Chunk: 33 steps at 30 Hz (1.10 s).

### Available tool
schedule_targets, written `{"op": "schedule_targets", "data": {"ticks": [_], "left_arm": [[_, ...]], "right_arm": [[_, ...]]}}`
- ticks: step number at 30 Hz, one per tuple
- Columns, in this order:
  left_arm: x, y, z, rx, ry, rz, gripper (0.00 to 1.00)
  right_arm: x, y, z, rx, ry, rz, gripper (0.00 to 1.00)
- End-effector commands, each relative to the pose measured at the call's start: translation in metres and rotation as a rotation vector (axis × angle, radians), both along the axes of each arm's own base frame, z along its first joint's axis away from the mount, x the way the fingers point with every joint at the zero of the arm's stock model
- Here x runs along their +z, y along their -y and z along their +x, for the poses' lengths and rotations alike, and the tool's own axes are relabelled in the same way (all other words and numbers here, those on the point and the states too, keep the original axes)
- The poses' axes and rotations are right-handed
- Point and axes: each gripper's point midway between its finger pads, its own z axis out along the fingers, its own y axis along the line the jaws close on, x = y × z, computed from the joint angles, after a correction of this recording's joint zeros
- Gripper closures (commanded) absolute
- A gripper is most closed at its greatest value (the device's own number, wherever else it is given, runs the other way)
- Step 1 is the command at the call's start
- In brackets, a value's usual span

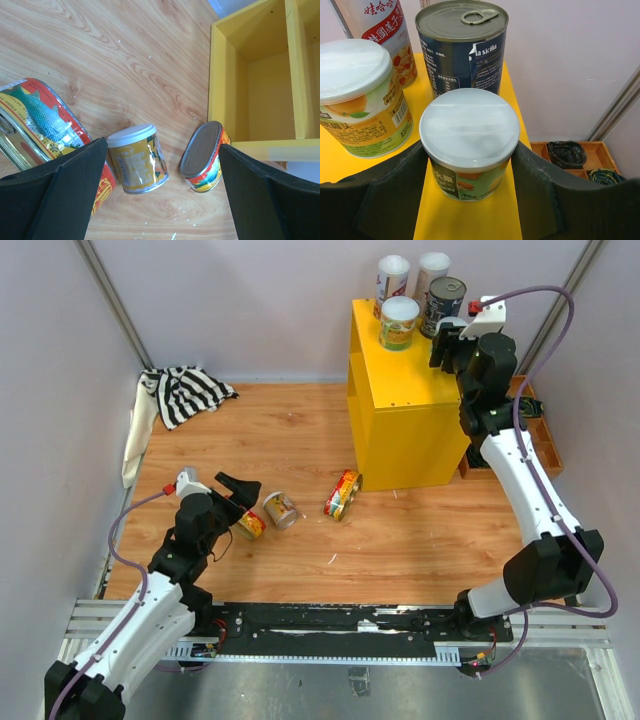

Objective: Place and organize the canned foods onto the counter

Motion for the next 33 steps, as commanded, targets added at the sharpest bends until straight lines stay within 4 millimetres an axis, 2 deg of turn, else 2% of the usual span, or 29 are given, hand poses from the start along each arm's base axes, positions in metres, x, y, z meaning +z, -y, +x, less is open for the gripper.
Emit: {"op": "schedule_targets", "data": {"ticks": [1, 12, 15, 28, 33], "left_arm": [[0.000, -0.001, 0.003, 0.007, 0.017, -0.007, 0.02], [-0.004, -0.002, 0.004, 0.011, 0.012, -0.002, 0.02], [-0.005, -0.001, 0.005, 0.010, 0.009, -0.002, 0.02], [0.001, 0.000, 0.005, 0.004, 0.021, -0.009, 0.02], [0.007, 0.000, 0.004, 0.003, 0.031, -0.010, 0.02]], "right_arm": [[-0.002, 0.003, 0.008, 0.000, 0.012, 0.009, 0.80], [-0.010, 0.001, 0.017, 0.007, -0.002, -0.002, 0.79], [-0.013, 0.001, 0.018, 0.006, -0.009, -0.004, 0.76], [-0.015, -0.001, 0.016, 0.021, -0.036, -0.003, 0.33], [-0.014, -0.001, 0.011, 0.023, -0.042, 0.001, 0.22]]}}
